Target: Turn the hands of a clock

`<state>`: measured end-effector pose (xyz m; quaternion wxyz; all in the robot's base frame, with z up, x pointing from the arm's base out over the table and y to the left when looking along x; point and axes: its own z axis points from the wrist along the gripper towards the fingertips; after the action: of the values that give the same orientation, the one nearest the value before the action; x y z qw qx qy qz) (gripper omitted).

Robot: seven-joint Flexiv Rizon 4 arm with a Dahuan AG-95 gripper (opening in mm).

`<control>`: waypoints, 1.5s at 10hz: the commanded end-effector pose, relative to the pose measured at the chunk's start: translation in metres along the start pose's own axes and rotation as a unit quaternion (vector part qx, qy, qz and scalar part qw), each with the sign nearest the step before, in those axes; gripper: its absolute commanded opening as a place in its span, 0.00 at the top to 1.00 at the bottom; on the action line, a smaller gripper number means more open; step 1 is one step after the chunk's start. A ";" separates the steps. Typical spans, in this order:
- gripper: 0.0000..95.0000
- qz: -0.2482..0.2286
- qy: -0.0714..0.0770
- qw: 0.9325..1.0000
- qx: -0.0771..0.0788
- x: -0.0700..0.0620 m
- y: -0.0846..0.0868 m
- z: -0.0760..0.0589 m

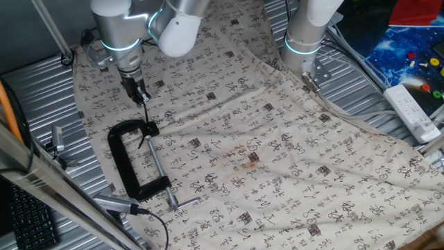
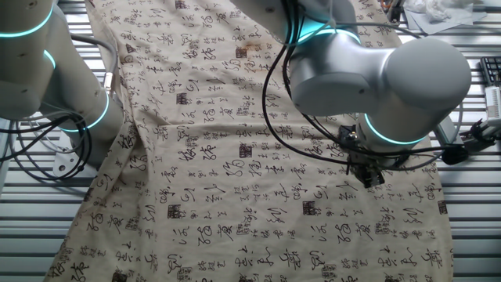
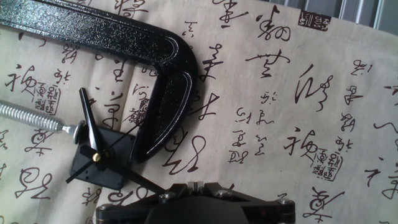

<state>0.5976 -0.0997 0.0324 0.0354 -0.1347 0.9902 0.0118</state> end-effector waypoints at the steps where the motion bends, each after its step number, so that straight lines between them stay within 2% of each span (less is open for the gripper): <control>1: 1.00 0.001 0.000 1.000 0.001 0.000 0.001 0.001; 15: 1.00 0.004 -0.002 1.000 0.001 0.002 0.003 0.002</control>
<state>0.5946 -0.0973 0.0304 0.0372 -0.1304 0.9907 0.0116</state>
